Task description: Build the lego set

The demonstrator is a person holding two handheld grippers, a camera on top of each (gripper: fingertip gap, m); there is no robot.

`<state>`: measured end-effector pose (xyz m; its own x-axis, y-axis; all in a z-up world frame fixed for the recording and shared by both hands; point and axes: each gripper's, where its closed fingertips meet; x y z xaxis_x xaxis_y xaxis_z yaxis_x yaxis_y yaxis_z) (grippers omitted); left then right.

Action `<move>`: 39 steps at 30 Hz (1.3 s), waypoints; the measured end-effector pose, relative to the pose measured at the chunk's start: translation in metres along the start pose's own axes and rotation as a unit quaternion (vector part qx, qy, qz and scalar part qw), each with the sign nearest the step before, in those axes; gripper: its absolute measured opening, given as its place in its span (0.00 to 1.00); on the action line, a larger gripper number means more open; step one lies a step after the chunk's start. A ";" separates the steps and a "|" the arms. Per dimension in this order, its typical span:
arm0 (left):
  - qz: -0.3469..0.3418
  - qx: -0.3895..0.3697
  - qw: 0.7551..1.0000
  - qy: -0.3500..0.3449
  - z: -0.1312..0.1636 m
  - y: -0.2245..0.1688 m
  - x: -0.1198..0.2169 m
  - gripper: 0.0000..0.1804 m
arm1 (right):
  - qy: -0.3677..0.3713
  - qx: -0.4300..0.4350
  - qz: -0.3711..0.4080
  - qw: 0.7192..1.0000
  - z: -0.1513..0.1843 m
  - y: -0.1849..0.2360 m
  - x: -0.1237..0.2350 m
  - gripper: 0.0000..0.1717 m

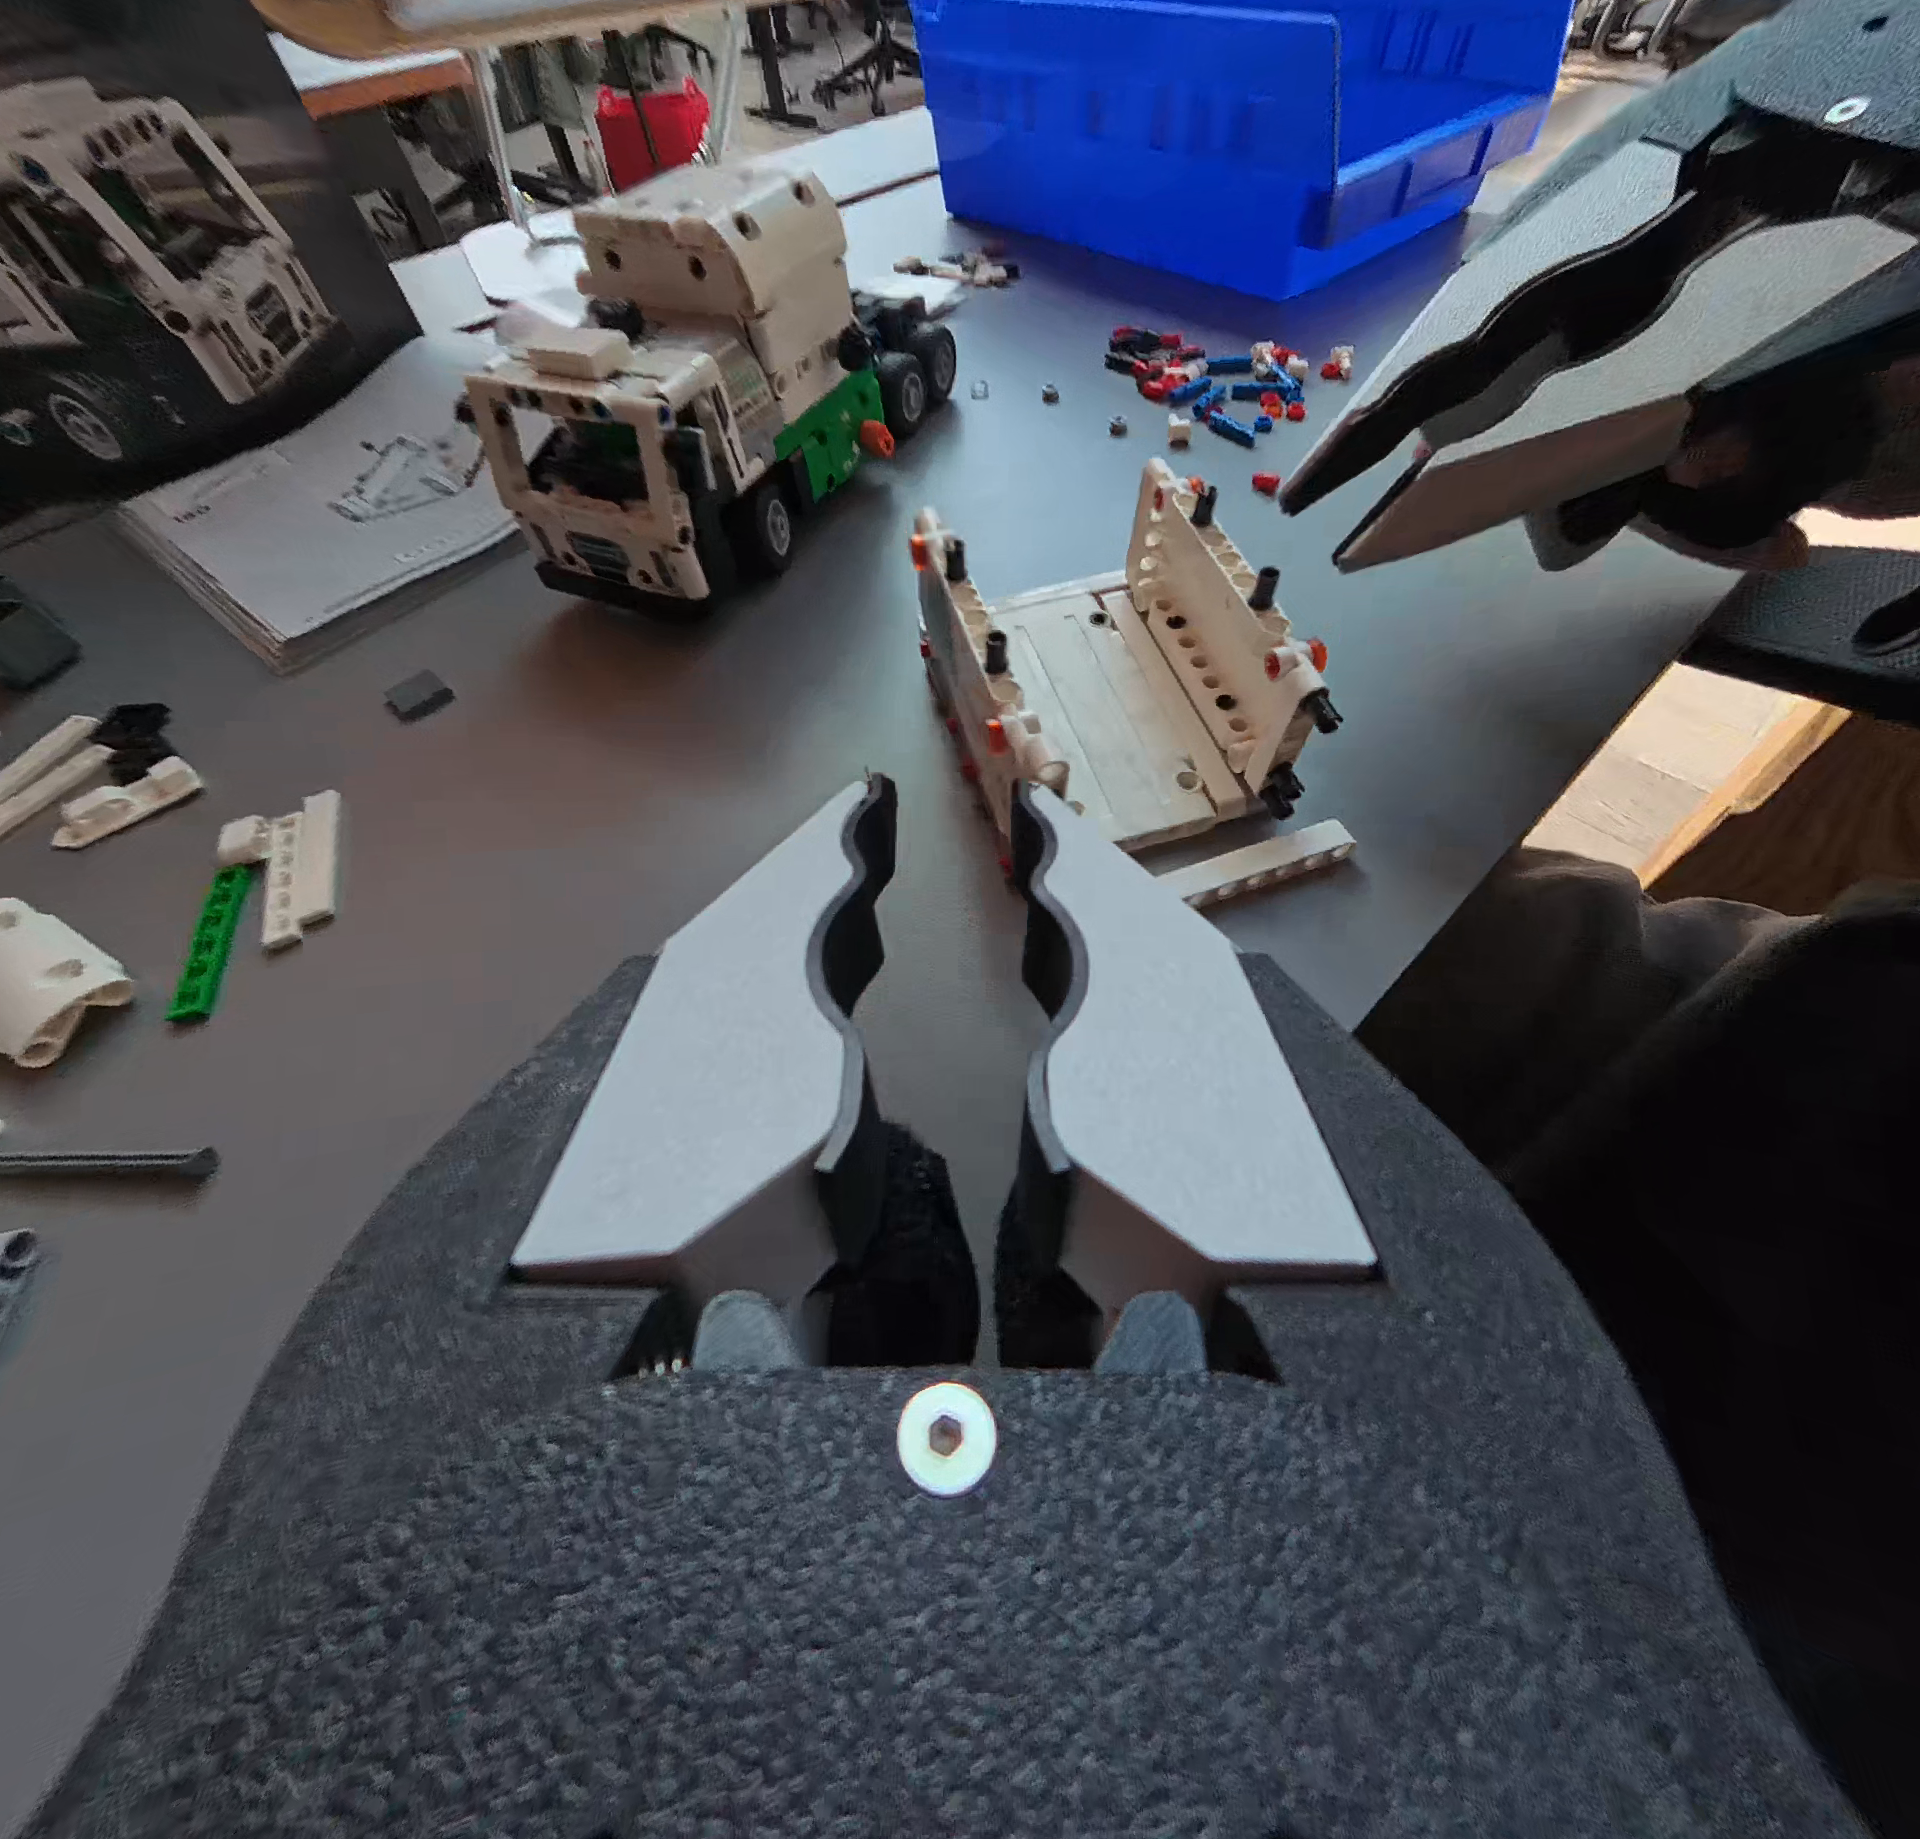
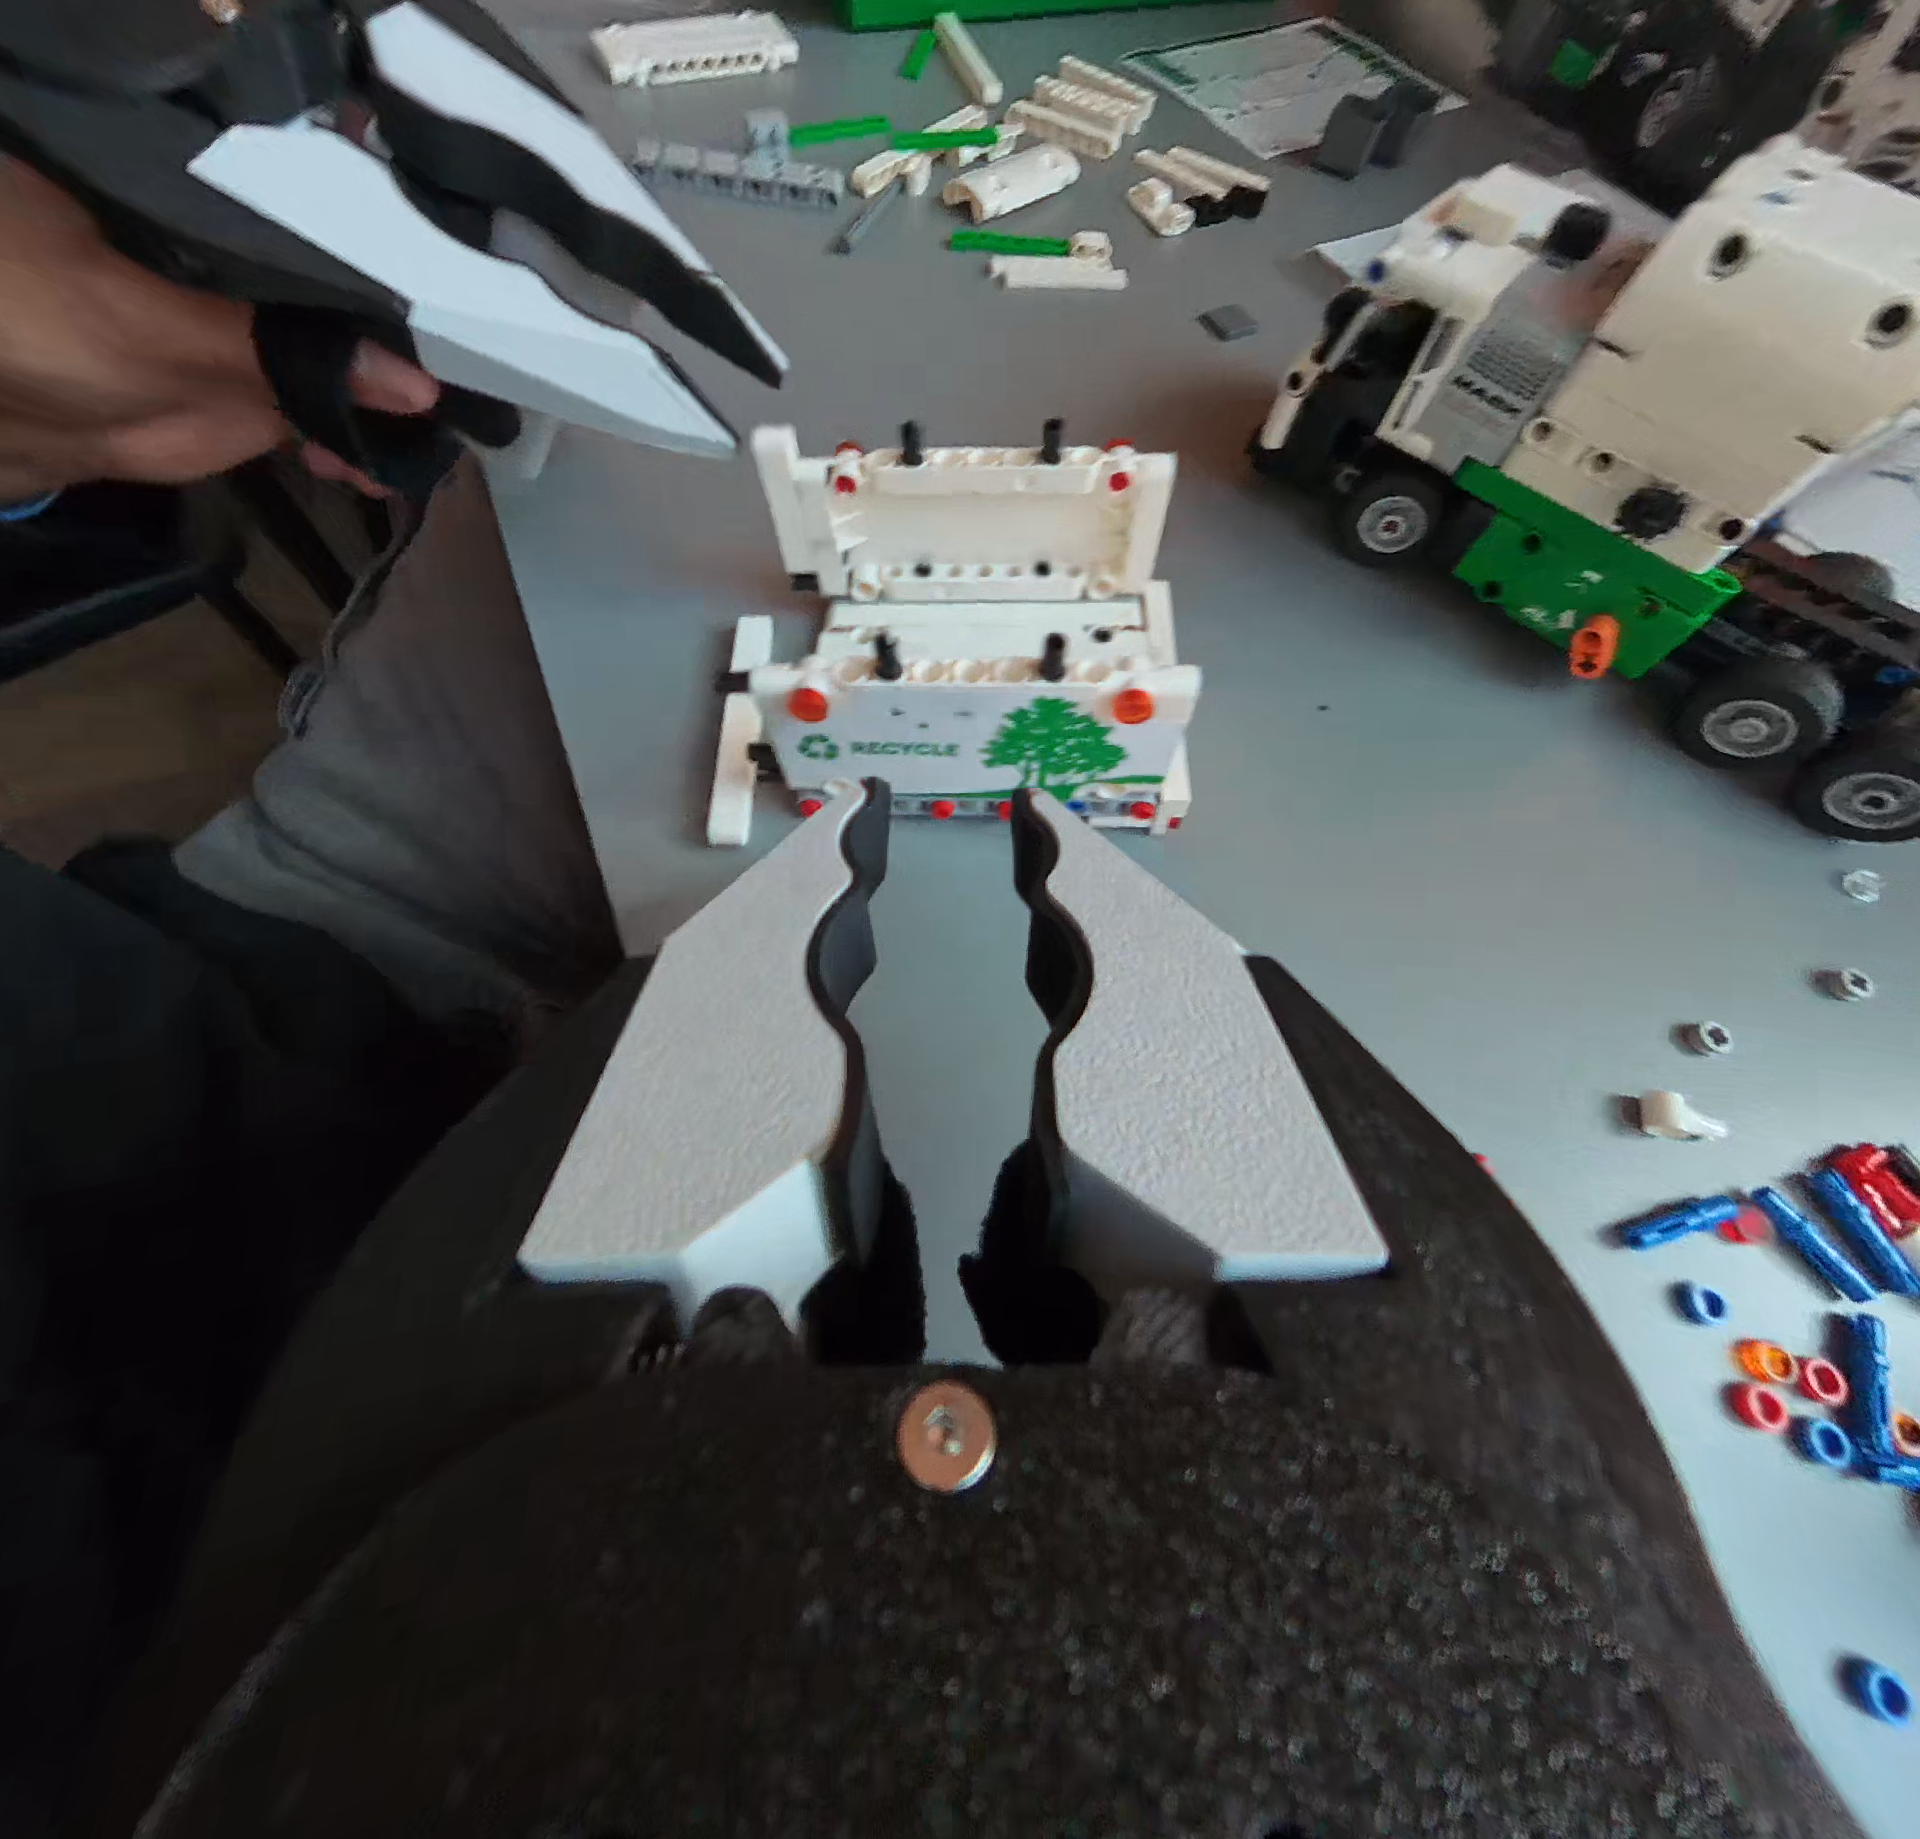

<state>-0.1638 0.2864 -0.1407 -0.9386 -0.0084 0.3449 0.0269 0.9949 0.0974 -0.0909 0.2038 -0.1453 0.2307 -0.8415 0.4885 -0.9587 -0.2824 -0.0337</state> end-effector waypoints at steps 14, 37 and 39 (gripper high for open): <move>-0.029 0.057 0.998 -0.013 -0.049 0.138 -0.043 0.10 | -0.126 -0.134 0.073 0.980 -0.056 -0.129 -0.007 0.13; -0.059 -0.099 0.993 0.019 -0.037 0.143 -0.079 0.05 | -0.134 -0.076 0.078 0.985 -0.067 -0.132 -0.039 0.11; -0.029 -0.054 0.998 -0.008 -0.044 0.124 -0.070 0.05 | -0.131 -0.063 0.092 0.985 -0.065 -0.130 -0.040 0.11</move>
<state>-0.0800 0.4055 -0.1117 -0.9447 -0.0625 0.3218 0.0094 0.9761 0.2173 0.0139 0.3039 -0.1037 0.0704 -0.9675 0.2427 -0.9975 -0.0686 0.0159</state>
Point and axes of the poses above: each gripper's, where its closed fingertips meet, x back along the fingers, z out of its underside, y = z × x across the jaws, and after that the axes turned 2 degrees about -x, right-handed
